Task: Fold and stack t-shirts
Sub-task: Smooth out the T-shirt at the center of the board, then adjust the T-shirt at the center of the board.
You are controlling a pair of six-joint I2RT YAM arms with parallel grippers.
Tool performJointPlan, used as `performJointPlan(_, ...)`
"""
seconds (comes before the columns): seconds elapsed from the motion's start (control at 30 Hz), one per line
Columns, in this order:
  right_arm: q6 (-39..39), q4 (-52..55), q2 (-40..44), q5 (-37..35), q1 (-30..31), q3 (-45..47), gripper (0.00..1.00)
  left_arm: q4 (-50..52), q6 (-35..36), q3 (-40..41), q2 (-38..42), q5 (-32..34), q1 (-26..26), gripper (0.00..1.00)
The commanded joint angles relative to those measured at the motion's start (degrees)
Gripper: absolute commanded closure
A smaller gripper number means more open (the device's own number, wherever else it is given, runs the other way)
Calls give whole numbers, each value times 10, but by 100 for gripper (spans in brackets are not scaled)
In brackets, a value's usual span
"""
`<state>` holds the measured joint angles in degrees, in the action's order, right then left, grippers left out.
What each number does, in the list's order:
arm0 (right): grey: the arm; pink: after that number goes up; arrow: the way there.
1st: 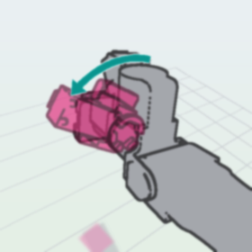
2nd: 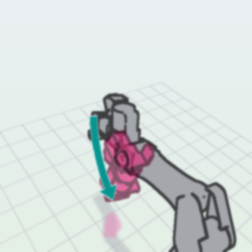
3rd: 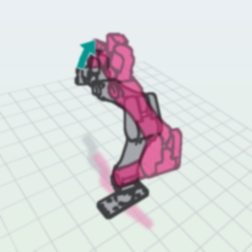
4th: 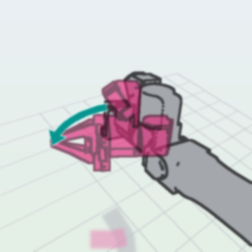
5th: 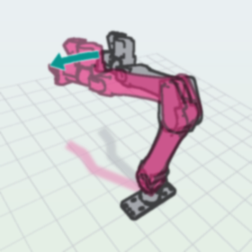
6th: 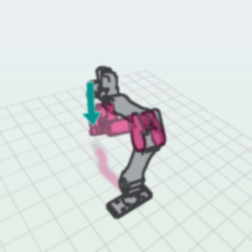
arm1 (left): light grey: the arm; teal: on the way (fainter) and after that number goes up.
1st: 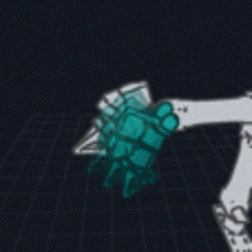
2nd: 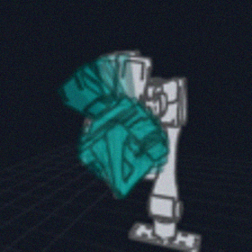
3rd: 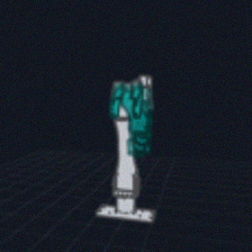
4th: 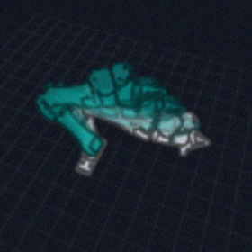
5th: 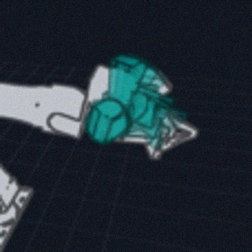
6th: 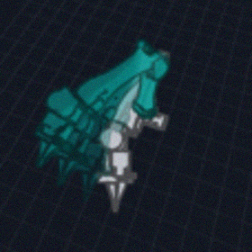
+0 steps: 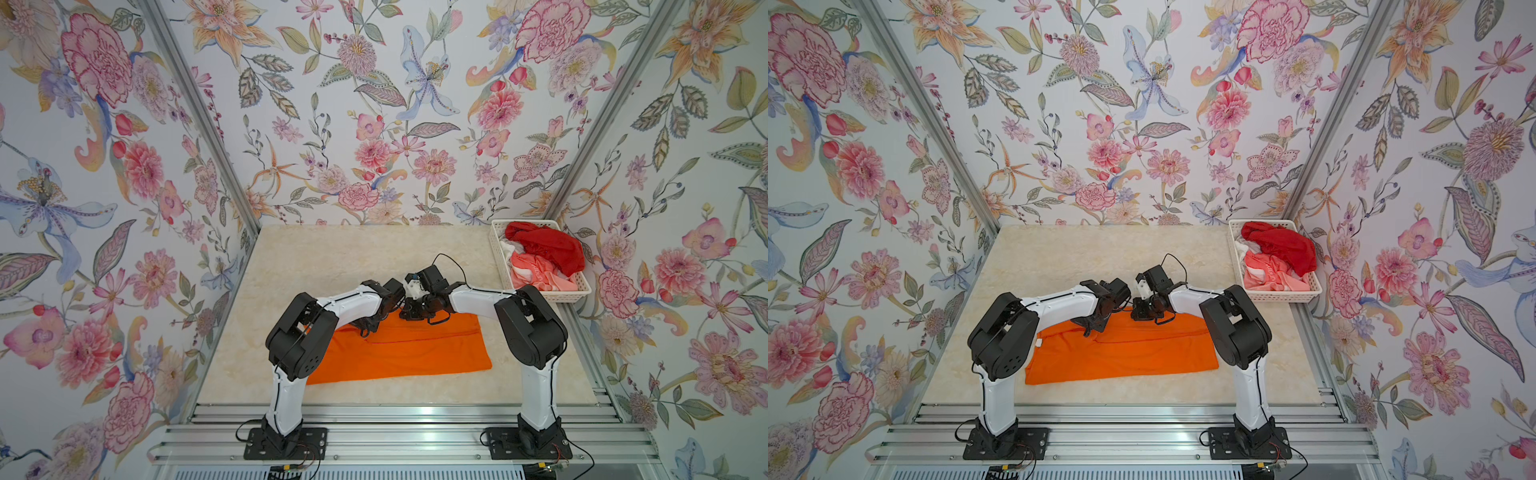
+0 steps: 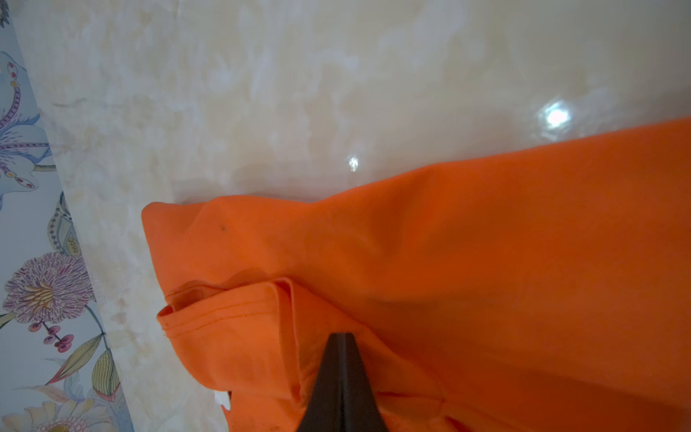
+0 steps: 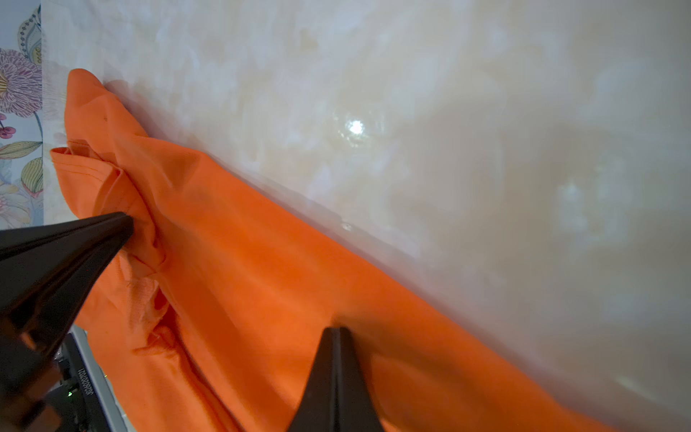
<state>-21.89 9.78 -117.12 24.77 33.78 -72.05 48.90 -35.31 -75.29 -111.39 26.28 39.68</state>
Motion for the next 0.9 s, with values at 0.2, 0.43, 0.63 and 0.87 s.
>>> performJointPlan(0.2, 12, 68, -47, -54, 4, 9, 100, 37, -143, 167, 263, -79, 118, 100)
performJointPlan(0.43, 19, 67, -31, -78, 4, 12, 100, 36, -311, 192, 273, -27, 177, 100)
performJointPlan(0.63, 88, 203, 8, -224, 5, -46, 100, 33, -304, 117, 117, -73, 202, 100)
performJointPlan(0.87, 101, 207, 85, -282, 0, 6, 100, 32, -355, 92, -4, -65, 179, 100)
